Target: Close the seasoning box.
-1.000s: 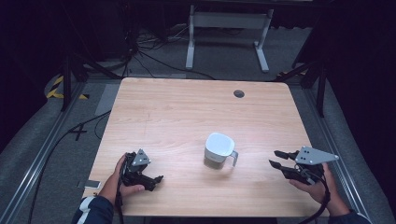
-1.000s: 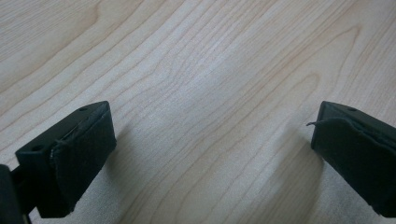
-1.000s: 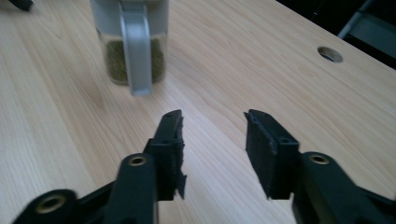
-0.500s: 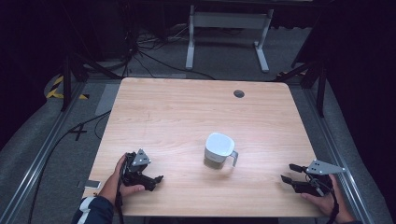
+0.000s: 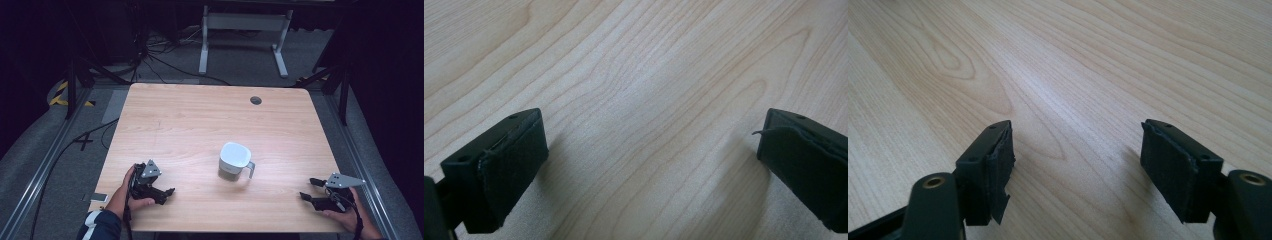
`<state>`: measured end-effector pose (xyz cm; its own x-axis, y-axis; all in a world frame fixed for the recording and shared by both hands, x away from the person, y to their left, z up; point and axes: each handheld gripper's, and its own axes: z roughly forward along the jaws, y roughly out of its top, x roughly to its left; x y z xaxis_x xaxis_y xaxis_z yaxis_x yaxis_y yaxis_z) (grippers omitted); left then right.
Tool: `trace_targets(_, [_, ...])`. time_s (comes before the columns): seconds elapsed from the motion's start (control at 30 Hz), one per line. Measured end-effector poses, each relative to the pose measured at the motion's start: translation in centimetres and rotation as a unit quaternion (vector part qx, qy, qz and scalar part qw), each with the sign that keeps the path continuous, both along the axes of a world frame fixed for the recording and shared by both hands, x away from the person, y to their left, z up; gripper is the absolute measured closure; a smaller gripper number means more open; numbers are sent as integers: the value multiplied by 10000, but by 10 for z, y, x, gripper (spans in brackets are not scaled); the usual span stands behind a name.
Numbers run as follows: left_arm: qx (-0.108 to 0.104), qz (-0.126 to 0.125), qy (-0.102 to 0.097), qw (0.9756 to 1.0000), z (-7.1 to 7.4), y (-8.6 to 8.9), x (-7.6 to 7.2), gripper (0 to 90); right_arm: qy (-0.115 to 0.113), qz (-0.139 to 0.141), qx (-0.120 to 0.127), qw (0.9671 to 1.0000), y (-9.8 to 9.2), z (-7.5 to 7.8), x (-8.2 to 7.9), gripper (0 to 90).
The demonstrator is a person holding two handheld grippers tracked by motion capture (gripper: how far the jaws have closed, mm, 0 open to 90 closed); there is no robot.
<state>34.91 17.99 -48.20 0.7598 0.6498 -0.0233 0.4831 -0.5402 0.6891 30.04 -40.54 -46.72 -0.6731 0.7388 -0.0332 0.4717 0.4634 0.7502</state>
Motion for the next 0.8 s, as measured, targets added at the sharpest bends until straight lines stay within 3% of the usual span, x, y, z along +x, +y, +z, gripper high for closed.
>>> trace_targets(0.8, [10, 1, 0, 10000, 0, 0, 0, 1, 10, 20, -11, 10000, 0, 0, 0, 280])
